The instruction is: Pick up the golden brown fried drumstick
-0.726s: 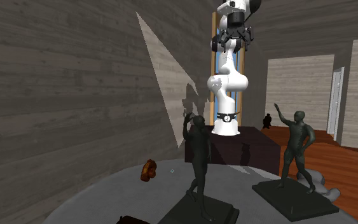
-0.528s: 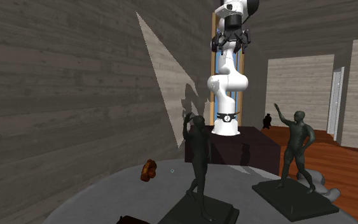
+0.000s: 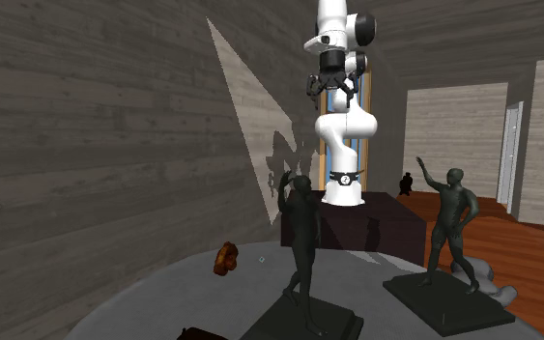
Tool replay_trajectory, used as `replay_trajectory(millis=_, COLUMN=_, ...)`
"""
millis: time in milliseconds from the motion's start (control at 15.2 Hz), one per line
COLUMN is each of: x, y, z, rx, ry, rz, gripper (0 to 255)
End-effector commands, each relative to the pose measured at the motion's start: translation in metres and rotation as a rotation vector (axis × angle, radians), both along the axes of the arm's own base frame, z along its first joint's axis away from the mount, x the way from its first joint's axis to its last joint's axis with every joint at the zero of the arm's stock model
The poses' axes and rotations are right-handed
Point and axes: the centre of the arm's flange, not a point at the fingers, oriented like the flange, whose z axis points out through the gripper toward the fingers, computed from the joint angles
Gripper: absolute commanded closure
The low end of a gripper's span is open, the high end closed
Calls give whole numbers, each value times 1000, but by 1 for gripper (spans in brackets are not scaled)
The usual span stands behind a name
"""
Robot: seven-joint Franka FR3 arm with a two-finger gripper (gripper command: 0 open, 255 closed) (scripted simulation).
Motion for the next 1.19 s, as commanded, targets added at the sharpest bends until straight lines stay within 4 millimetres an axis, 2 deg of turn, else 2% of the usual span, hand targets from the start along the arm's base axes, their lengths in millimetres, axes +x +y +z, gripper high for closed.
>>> replay_trajectory(millis=0, x=3, y=-17, z=-22, rx=1, ry=-7, rz=6, gripper=0)
replay_trajectory(millis=1122, x=39, y=-156, z=-195, rx=15, ry=-51, rz=44, gripper=0)
